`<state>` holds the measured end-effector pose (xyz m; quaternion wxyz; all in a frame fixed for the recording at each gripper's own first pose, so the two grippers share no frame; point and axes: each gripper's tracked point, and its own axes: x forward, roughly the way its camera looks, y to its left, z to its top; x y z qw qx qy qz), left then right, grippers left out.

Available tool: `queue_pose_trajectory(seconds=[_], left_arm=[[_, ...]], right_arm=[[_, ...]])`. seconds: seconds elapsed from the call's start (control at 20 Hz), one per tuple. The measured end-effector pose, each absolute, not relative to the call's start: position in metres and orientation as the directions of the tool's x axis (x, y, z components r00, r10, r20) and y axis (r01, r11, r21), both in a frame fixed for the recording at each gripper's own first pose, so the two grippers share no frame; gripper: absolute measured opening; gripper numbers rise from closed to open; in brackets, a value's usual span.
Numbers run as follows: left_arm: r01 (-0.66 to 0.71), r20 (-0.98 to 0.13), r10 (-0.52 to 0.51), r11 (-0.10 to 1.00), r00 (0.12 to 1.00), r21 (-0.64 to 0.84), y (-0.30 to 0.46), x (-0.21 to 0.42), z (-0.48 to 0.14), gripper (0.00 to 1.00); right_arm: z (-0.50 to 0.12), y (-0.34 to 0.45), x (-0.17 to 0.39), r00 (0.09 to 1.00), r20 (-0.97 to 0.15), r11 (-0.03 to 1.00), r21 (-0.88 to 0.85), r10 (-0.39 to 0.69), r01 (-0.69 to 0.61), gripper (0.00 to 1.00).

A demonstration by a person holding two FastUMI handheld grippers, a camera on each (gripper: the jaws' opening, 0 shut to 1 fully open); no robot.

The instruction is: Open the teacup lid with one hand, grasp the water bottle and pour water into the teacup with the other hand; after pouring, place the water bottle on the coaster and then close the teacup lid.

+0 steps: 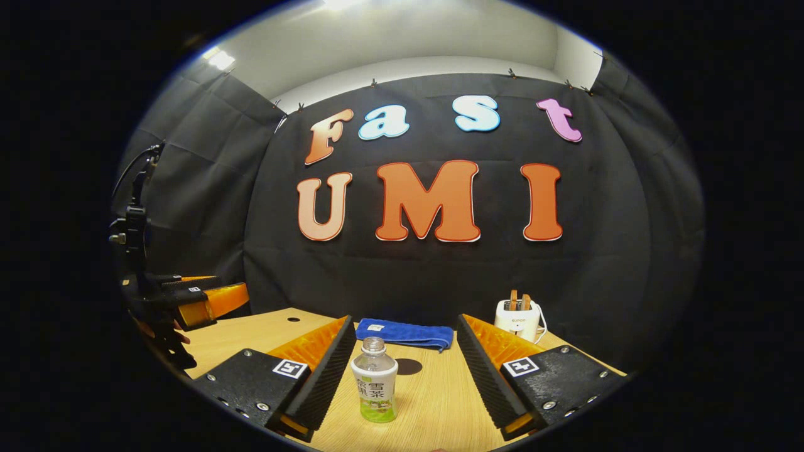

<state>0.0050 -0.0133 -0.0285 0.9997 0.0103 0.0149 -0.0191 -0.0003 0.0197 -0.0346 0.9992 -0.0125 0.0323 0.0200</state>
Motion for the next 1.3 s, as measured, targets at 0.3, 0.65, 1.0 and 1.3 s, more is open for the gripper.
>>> queue_pose_trajectory(seconds=[0.3,0.65,1.0,1.3], left_arm=[[0.045,-0.087,-0.043,0.999,0.995,0.029,-0.014,0.01,-0.061,0.98],[0.065,-0.129,-0.058,0.997,0.99,0.052,-0.02,0.013,-0.094,0.99],[0.084,-0.191,-0.07,0.994,0.979,0.065,-0.022,0.015,-0.129,0.99],[0.108,-0.26,-0.089,0.992,0.961,0.058,-0.025,0.019,-0.164,0.96]], right_arm=[[-0.054,0.024,0.003,0.993,-0.102,0.998,-0.001,0.064,-0.065,0.97],[-0.088,0.038,0.008,0.98,-0.161,0.993,0.004,0.119,-0.12,0.97],[-0.118,0.041,0.016,0.969,-0.215,0.992,-0.005,0.121,-0.125,0.97],[-0.143,0.046,0.026,0.955,-0.266,0.991,-0.003,0.13,-0.136,0.97]])
